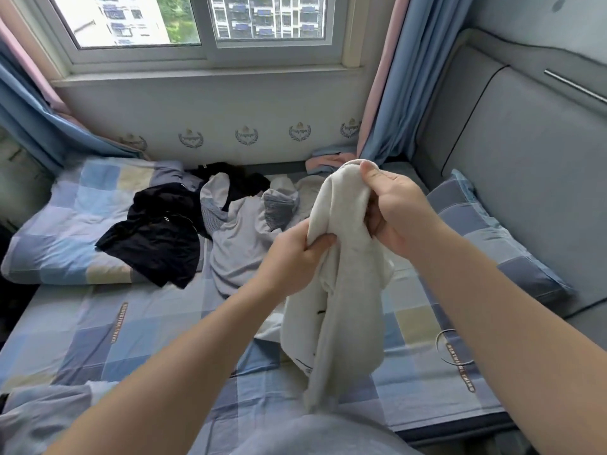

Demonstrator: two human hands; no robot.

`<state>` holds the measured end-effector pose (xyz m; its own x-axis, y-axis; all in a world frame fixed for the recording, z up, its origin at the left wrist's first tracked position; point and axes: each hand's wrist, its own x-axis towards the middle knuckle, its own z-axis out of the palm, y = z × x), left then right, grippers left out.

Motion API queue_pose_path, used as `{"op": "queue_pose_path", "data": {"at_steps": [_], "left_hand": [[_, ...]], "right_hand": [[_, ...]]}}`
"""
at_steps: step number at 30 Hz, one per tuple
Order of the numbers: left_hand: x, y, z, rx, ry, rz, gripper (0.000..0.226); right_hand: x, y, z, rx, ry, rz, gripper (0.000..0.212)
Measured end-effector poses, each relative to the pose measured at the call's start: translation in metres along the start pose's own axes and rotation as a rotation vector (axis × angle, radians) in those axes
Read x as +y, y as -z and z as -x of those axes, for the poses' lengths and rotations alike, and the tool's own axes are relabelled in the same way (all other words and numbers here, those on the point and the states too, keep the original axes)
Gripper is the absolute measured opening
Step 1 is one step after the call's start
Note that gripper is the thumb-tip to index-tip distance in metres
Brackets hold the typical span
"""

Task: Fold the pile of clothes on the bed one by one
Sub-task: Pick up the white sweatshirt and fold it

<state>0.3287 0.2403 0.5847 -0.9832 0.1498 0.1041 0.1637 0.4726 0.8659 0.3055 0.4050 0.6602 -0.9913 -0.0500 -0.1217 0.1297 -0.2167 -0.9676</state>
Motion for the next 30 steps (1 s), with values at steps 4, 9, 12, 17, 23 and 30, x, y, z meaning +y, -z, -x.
{"op": "queue_pose_path", "data": {"at_steps": [4,9,12,17,23,30], "left_hand": [[0.005,0.021,-0.012,0.175,0.127,0.108,0.032],[0.023,0.039,-0.02,0.167,0.121,0.226,0.041],[0.017,0.058,-0.027,0.18,0.109,0.18,0.043],[-0.01,0.092,-0.04,0.209,0.162,0.151,0.045],[-0.015,0.089,-0.025,0.464,0.015,-0.229,0.022],[0.017,0.048,-0.006,-0.226,0.405,0.626,0.056]], "right_hand": [[0.032,0.011,0.02,-0.061,0.015,0.377,0.083],[0.105,-0.012,0.048,-0.129,-0.187,0.466,0.052],[0.104,-0.006,0.039,-0.166,-0.13,0.707,0.019],[0.073,0.011,0.026,-0.235,0.025,0.669,0.027],[0.032,0.005,0.013,-0.228,-0.039,0.131,0.029],[0.022,0.011,0.011,-0.272,-0.164,0.13,0.042]]}}
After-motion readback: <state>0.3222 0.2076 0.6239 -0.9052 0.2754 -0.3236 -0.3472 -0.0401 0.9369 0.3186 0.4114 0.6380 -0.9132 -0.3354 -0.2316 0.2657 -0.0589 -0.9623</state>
